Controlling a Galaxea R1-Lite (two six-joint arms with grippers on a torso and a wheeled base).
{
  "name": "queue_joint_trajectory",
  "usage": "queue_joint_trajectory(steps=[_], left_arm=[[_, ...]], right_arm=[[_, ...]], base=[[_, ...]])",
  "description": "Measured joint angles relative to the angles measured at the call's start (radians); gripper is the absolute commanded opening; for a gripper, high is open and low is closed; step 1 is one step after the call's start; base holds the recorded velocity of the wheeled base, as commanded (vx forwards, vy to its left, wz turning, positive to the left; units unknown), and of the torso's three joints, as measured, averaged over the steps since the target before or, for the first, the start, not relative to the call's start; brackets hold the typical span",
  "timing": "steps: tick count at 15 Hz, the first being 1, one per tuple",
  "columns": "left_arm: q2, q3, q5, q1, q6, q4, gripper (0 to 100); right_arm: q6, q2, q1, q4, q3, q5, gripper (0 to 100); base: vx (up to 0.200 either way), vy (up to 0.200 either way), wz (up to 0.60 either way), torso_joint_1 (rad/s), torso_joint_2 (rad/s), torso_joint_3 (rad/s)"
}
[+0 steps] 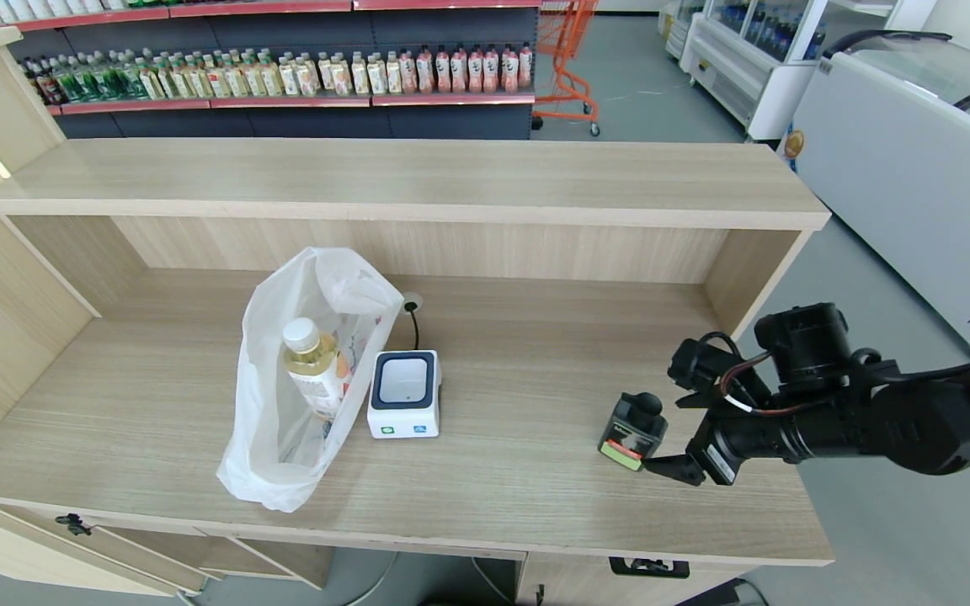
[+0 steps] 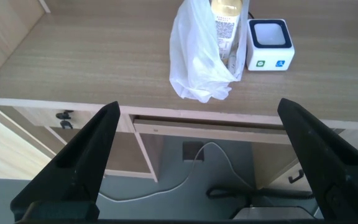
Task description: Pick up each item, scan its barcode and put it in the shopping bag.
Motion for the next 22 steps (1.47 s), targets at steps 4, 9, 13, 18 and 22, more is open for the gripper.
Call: queue_joint_trajectory(steps=[4,9,13,18,22], left_arm=[[0.000,0.000,0.000,-0.001,0.000,0.000,100],[0.000,0.000,0.000,0.000,0.000,0.000,100],[0.000,0.000,0.000,0.000,0.000,0.000,100],[0.000,0.000,0.000,0.000,0.000,0.000,100],[0.000,0.000,0.000,0.000,0.000,0.000,100]], right_arm=[[0.023,0.089,0.045,-0.063,-0.037,0.000,100],[0.039,0.140,0.056,-0.069,-0.081,0.000,0],[0.063,0.154,0.057,-0.067,-0.107,0.001,0],[0.056,0.075,0.053,-0.069,-0.075,-0.003,0],[-0.137,-0.120,-0.055,-0.256,0.161,0.001,0]], base=[[0.000,0.000,0.00,0.000,0.00,0.000],[0.000,0.000,0.00,0.000,0.00,0.000],[0.000,0.000,0.00,0.000,0.00,0.000],[0.000,0.000,0.00,0.000,0.00,0.000],[0.000,0.000,0.00,0.000,0.00,0.000]])
